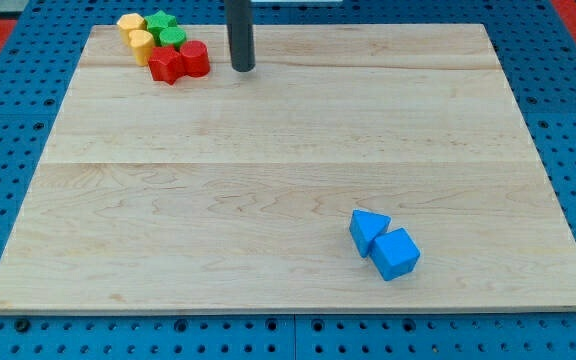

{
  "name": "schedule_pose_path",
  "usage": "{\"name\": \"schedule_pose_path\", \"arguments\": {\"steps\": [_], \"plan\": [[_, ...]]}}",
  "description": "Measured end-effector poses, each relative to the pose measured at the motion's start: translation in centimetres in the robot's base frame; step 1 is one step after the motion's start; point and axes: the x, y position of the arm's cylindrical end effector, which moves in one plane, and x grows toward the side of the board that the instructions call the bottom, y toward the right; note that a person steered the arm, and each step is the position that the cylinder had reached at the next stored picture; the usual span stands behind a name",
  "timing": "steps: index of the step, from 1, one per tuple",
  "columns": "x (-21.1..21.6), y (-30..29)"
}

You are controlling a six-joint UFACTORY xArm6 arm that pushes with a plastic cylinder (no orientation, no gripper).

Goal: Move your arm towards blue cube

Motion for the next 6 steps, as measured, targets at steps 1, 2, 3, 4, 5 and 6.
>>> {"name": "schedule_pose_path", "arguments": {"steps": [1,2,3,4,5,6], "plan": [[-0.3,-2.7],[-0.3,-3.9],[-0.2,-4.0],[0.7,1.4],[3.3,9.6],[7.4,18.0]]}}
